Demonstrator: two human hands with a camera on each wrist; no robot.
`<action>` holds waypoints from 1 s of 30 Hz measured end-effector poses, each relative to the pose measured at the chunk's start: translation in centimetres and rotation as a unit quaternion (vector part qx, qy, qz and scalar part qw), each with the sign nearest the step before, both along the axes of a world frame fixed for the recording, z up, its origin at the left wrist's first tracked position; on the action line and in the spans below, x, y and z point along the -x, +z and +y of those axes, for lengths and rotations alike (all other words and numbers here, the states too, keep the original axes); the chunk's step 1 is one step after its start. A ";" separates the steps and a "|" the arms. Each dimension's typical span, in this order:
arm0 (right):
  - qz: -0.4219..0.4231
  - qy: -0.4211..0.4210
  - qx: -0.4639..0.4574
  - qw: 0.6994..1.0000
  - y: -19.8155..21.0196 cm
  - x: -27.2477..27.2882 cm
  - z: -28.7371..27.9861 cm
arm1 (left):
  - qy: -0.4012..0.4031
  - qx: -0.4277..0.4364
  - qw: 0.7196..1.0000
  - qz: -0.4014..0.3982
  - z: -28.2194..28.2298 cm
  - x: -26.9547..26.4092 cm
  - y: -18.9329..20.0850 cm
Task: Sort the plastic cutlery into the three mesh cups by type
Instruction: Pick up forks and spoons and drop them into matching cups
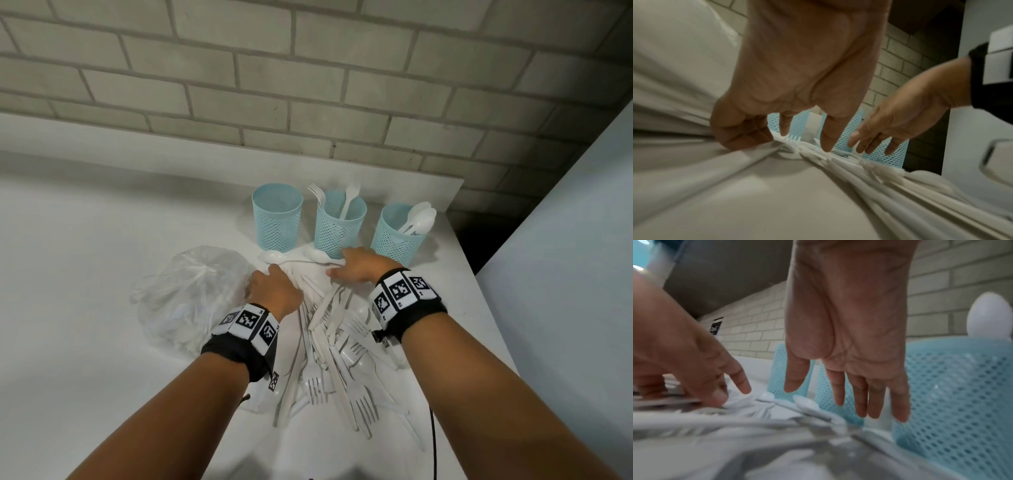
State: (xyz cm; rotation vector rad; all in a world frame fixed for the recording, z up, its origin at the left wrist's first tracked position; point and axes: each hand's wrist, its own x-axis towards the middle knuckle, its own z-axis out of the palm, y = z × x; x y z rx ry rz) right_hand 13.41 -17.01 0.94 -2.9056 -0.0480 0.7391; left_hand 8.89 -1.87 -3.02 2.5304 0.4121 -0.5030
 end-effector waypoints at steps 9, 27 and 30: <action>-0.032 -0.068 -0.039 0.996 -1.2 1.5 -0.8 | 0.099 0.196 0.976 0.001 -0.4 -0.6 -0.4; 0.042 -0.177 -0.226 0.957 -1.6 3.4 1.0 | 0.171 0.429 0.886 0.048 -1.2 0.5 0.6; 0.059 -0.184 -0.267 0.944 -1.2 3.5 1.1 | 0.164 0.437 0.883 0.056 -1.2 0.7 1.0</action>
